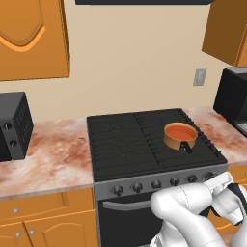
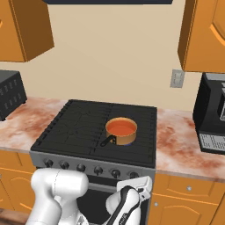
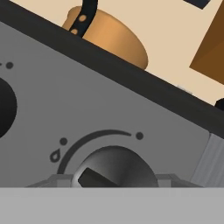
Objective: Wait until the marinara sauce is simmered to a deep red color and then turn off the stove.
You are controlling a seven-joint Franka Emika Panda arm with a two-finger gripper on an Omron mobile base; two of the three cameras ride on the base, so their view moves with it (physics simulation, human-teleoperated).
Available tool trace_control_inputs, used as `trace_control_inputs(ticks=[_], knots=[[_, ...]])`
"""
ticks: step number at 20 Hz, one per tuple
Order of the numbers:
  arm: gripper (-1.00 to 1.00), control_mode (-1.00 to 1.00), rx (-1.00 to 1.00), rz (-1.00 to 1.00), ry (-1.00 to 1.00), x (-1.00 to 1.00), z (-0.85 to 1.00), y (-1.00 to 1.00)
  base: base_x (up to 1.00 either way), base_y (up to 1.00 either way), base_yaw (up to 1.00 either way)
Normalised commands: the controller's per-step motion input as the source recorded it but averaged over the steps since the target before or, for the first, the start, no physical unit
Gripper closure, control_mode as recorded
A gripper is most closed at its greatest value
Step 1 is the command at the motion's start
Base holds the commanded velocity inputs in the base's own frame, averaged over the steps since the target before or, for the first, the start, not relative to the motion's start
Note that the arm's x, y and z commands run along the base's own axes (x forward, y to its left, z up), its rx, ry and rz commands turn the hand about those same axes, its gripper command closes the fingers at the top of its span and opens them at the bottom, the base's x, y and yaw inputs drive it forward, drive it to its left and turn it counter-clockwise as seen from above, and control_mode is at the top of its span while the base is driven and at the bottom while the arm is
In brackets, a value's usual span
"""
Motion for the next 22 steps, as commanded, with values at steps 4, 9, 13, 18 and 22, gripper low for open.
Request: trace_control_inputs(ticks=[4, 9, 13, 18, 22], knots=[[1.00, -1.00, 0.00, 0.00, 0.00, 0.00, 0.00, 0.00, 0.00, 0.00, 0.00], [1.00, -1.00, 0.00, 0.00, 0.00, 0.00, 0.00, 0.00, 0.00, 0.00, 0.00], [1.00, -1.00, 0.00, 0.00, 0.00, 0.00, 0.00, 0.00, 0.00, 0.00, 0.00], [1.00, -1.00, 0.00, 0.00, 0.00, 0.00, 0.00, 0.00, 0.00, 0.00, 0.00], [1.00, -1.00, 0.00, 0.00, 0.00, 0.00, 0.00, 0.00, 0.00, 0.00, 0.00]])
